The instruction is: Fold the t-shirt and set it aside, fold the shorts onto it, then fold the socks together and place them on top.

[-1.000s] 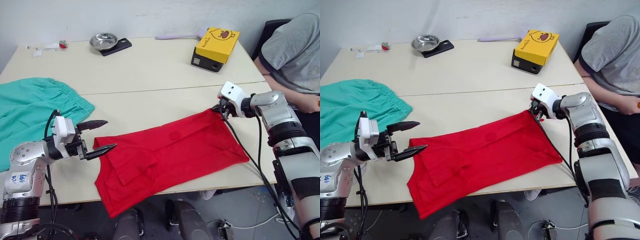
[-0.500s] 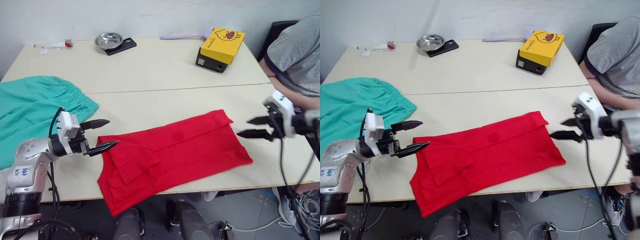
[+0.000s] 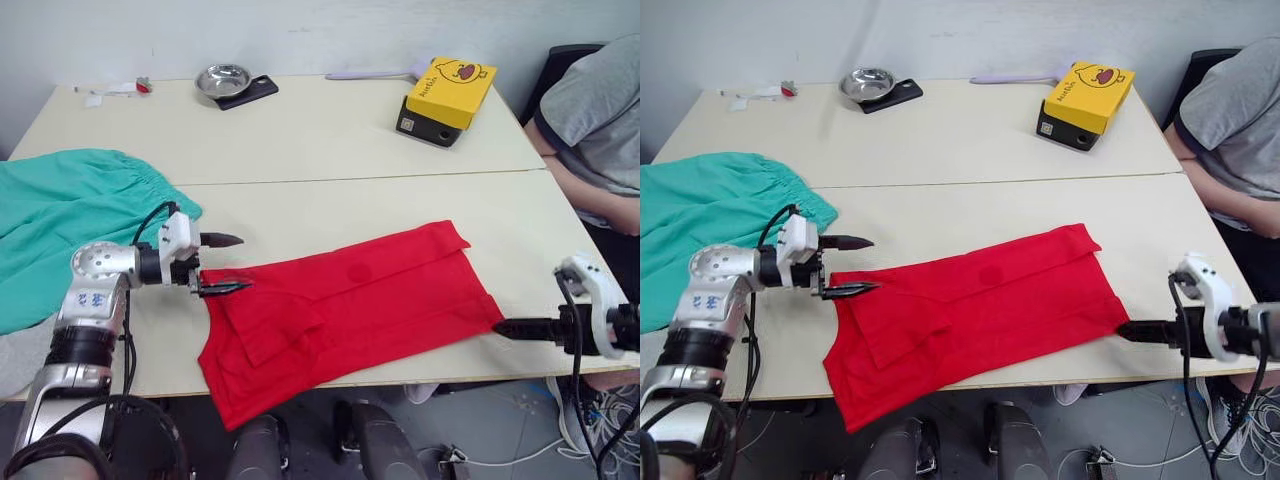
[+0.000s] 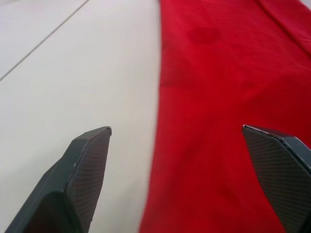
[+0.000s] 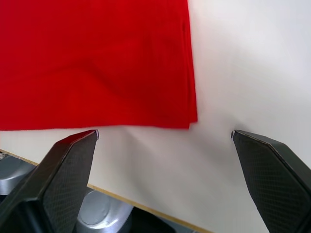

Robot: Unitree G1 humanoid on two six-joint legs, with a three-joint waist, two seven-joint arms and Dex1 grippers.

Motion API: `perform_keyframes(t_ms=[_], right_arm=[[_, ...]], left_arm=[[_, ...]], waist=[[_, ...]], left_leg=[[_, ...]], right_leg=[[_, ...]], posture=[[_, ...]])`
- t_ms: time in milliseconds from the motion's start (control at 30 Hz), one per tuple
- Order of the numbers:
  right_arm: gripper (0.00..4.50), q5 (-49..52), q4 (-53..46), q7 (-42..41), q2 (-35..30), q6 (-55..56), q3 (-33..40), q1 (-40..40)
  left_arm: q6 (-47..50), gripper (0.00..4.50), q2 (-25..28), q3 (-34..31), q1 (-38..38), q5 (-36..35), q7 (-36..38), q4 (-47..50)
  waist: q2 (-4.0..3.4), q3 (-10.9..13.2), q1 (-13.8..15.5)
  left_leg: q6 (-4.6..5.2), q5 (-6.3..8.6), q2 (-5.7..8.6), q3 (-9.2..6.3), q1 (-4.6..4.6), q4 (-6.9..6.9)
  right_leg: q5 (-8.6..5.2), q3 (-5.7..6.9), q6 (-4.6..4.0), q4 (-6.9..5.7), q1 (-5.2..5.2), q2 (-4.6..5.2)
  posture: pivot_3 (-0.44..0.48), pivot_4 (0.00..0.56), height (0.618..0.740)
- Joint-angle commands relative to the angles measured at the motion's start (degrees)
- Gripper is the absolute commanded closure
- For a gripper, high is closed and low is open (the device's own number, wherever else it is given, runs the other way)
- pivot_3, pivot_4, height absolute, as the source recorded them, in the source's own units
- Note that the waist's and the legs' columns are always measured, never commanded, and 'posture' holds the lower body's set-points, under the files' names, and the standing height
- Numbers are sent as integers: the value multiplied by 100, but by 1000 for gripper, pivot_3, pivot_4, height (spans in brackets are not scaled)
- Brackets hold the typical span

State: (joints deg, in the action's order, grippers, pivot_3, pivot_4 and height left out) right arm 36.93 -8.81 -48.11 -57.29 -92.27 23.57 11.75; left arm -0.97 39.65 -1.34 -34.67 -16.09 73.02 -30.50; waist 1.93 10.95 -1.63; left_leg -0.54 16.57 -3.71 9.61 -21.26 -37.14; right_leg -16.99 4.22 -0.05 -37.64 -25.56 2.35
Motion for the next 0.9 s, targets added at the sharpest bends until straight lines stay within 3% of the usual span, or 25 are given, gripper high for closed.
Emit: perform_keyframes(t_ms=[33,133,300,633,800,900], right_arm=[[30,751,110,963,361,-23,553,-80],[30,1161,188,1692,617,-23,588,-20],[30,1910,443,2608,732,-23,460,151],[30,4057,914,3808,145,-23,-380,210],[30,5004,1375,4813,577,-22,-477,588],[620,4922,1623,5246,813,-11,-447,856]], left_arm=[[126,0,7,198,-351,437,-282,-442],[97,0,-121,328,-667,684,-469,-850],[341,0,-297,488,-951,753,-185,-1025],[717,0,-299,611,-1159,909,40,-1391],[953,0,-218,651,-993,914,185,-1328],[1099,580,-208,625,-884,879,189,-1218]], waist=[[13,-3,-26],[32,-9,-66],[93,-34,-89],[111,-43,-142],[131,-56,-169],[144,-65,-189]], left_leg=[[1,-2,0,2,1,0],[-3,-5,-2,6,11,3],[-7,-13,-4,5,9,4],[-15,-16,-8,0,11,13],[-17,-18,-10,1,13,12],[-24,-20,-17,2,17,14]], right_leg=[[4,-2,6,1,1,0],[5,-7,8,1,6,-3],[6,-6,9,1,7,-3],[2,-3,7,2,6,-5],[2,-3,7,1,7,-6],[2,-5,7,0,9,-11]], posture=[[0,150,740],[0,150,740],[0,150,740],[0,150,740],[0,150,740],[0,150,740]])
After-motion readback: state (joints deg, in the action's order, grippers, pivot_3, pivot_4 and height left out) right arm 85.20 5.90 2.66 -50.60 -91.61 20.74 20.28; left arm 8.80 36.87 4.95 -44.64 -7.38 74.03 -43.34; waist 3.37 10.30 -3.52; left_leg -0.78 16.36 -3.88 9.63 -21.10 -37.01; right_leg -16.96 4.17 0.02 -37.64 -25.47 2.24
